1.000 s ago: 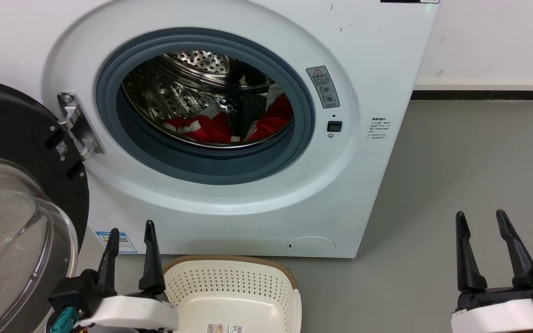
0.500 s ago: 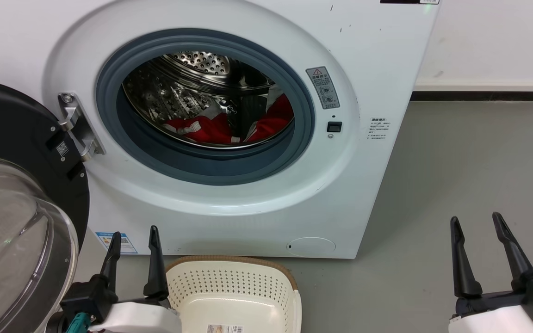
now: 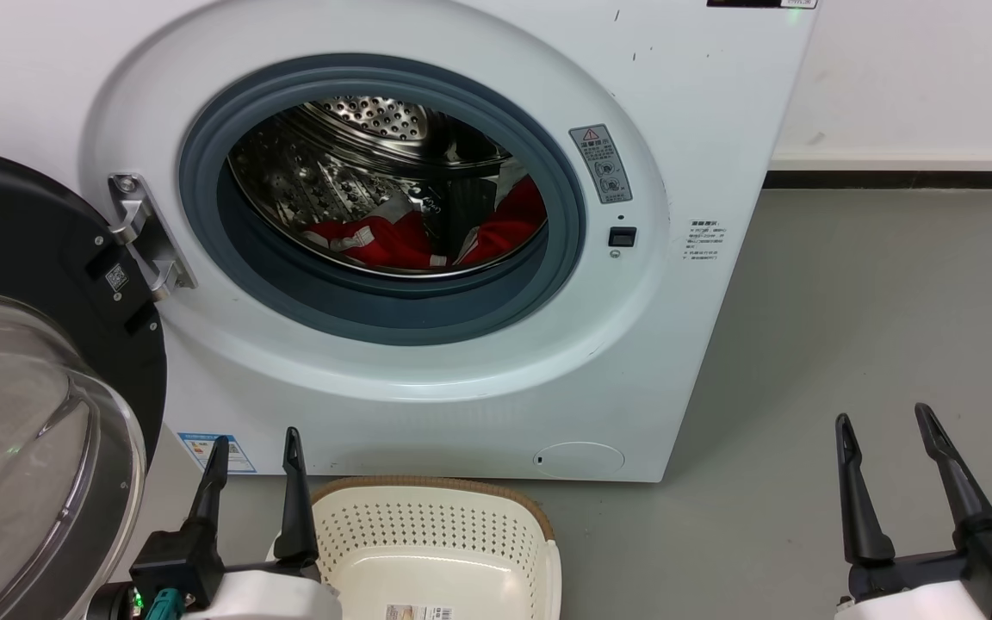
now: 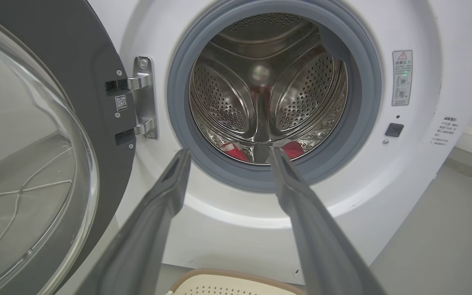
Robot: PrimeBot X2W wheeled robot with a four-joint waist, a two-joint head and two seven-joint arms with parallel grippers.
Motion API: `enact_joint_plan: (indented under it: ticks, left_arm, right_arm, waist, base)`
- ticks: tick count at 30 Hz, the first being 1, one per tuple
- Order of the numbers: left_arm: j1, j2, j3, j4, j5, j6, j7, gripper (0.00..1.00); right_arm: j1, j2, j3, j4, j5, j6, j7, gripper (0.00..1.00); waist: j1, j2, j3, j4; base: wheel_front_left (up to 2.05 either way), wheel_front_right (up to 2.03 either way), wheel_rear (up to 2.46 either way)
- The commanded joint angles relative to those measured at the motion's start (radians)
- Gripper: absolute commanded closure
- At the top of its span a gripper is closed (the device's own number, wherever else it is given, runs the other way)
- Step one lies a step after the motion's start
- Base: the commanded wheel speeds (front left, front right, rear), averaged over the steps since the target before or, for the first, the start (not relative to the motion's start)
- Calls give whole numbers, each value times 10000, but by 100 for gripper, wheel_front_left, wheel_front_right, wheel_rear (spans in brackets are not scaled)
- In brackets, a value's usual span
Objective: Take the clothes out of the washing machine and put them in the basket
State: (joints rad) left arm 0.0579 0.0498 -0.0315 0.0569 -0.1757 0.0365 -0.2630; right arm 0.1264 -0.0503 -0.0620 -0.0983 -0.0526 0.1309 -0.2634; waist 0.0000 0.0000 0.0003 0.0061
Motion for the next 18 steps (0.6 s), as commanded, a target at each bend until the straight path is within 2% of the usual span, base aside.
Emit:
enact_joint_plan:
  ticks: [1,18]
  left_arm:
    - [80,9,-16,20,31,21,-28,0]
    - [9,7,11,244,57,59,-28,0]
  right_arm:
    - [109,2,-7,-6,27,-3,-21,0]
    - [133,2,26,14,176,-3,-21,0]
  waist:
    - [0,0,3,2]
    - [0,0,96,15]
  base:
    - [0,0,0]
    - [0,0,0]
